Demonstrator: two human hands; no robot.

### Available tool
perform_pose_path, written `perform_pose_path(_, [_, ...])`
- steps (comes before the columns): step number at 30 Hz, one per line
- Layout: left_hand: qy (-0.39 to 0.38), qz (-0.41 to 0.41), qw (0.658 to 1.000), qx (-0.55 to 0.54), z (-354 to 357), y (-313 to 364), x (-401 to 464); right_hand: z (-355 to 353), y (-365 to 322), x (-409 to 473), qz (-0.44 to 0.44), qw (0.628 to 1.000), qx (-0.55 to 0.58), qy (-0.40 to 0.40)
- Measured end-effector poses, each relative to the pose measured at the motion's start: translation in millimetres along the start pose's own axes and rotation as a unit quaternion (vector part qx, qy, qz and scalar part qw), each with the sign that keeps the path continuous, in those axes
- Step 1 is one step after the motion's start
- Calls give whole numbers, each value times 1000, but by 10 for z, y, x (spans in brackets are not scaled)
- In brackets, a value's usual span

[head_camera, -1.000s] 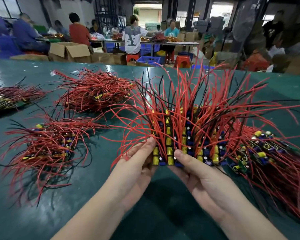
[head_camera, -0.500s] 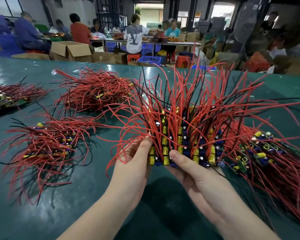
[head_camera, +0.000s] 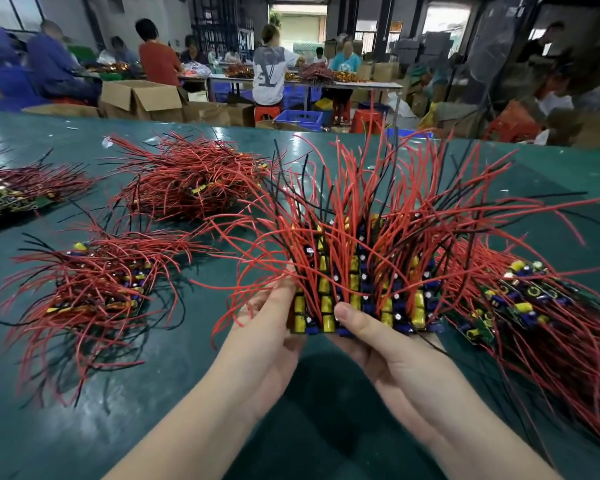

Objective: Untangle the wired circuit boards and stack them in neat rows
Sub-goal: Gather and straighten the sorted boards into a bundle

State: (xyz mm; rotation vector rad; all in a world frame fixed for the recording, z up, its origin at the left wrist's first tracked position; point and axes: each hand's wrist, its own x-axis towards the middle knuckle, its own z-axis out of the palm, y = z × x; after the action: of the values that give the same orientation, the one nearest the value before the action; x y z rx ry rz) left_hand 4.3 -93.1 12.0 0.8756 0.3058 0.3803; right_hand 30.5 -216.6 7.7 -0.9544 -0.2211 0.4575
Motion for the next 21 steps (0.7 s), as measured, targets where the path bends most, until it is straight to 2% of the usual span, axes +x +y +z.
perform_pose_path(15, [-55,-10,998,-30,-90,47,60,55,-97,-52,29,997,65,18])
perform_pose_path(21, [-41,13,999,20,-34,34,46,16,-46,-7,4,999,45,14])
